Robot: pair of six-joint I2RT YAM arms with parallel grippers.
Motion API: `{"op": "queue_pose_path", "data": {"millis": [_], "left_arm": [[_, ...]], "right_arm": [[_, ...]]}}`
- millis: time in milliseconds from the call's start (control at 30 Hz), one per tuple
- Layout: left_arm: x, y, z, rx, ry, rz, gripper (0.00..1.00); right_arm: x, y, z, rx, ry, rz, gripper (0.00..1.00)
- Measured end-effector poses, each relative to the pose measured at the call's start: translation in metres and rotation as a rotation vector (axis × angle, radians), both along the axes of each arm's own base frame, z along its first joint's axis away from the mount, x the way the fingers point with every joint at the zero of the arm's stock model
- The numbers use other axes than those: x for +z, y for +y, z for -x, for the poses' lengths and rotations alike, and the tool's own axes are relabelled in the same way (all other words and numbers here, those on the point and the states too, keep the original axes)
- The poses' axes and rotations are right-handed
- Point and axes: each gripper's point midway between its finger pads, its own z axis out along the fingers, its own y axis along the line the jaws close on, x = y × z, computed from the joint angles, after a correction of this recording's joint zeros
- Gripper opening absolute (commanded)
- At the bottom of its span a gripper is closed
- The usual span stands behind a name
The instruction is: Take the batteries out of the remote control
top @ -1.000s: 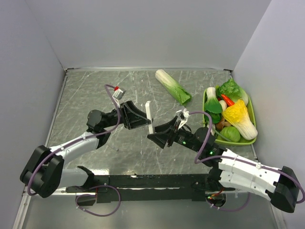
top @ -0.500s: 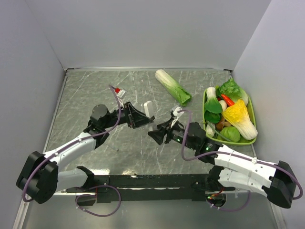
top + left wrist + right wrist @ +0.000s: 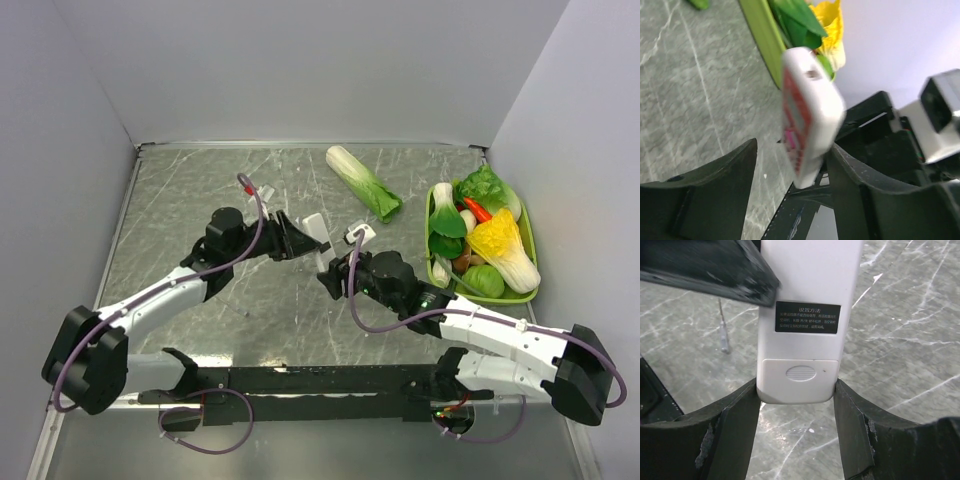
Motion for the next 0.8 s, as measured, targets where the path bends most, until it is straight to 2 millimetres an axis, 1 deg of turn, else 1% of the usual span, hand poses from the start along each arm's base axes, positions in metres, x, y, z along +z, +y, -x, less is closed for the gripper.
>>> {"op": "queue_pose_path", "data": {"millis": [67, 133, 233, 300, 400, 433, 467, 500, 533, 600, 633, 700, 733, 800], "left_arm": [[-0.009, -0.002, -0.003, 0.003, 0.03, -0.012, 0.57], [-0.015, -0.003, -0.004, 0.004, 0.053, -0.016, 0.56], [-0.018, -0.005, -0.007, 0.005, 0.067, -0.019, 0.57], [-0.017, -0.007, -0.01, 0.003, 0.072, -0.017, 0.55], [-0.016, -0.01, -0.013, -0.002, 0.077, -0.013, 0.42], [-0.017, -0.01, -0.013, -0.002, 0.082, -0.013, 0.32], [-0.019, -0.01, -0.013, -0.002, 0.087, -0.016, 0.26], [-0.021, -0.011, -0.013, -0.003, 0.096, -0.019, 0.22], [-0.024, -0.01, -0.015, 0.001, 0.102, -0.025, 0.13], [-0.029, -0.011, -0.015, 0.001, 0.133, -0.025, 0.07], [-0.03, -0.011, -0.015, 0.001, 0.142, -0.025, 0.03], [-0.032, -0.012, -0.013, -0.011, 0.137, -0.031, 0.01], [-0.032, -0.011, -0.013, -0.015, 0.135, -0.032, 0.01], [-0.032, -0.009, -0.013, -0.022, 0.124, -0.034, 0.01]], "right_arm": [[-0.001, -0.001, -0.001, -0.005, -0.004, 0.011, 0.27], [-0.004, -0.002, -0.002, -0.011, -0.007, 0.025, 0.27], [-0.011, -0.002, -0.002, -0.016, -0.001, 0.049, 0.27], [-0.017, -0.001, -0.003, -0.016, 0.014, 0.078, 0.27], [-0.021, 0.002, -0.004, -0.02, 0.022, 0.098, 0.27], [-0.021, 0.002, -0.004, -0.021, 0.022, 0.101, 0.29], [-0.022, 0.001, -0.004, -0.023, 0.023, 0.104, 0.31], [-0.022, 0.001, -0.004, -0.025, 0.023, 0.105, 0.36], [-0.023, 0.0, -0.004, -0.03, 0.022, 0.111, 0.52], [-0.026, -0.003, -0.004, -0.033, 0.025, 0.129, 0.74], [-0.028, -0.004, -0.003, -0.031, 0.032, 0.137, 0.88], [-0.029, -0.001, 0.001, -0.014, 0.053, 0.135, 0.95], [-0.026, 0.002, 0.002, -0.004, 0.062, 0.126, 1.0], [-0.016, 0.008, 0.005, 0.015, 0.075, 0.091, 1.0]]}}
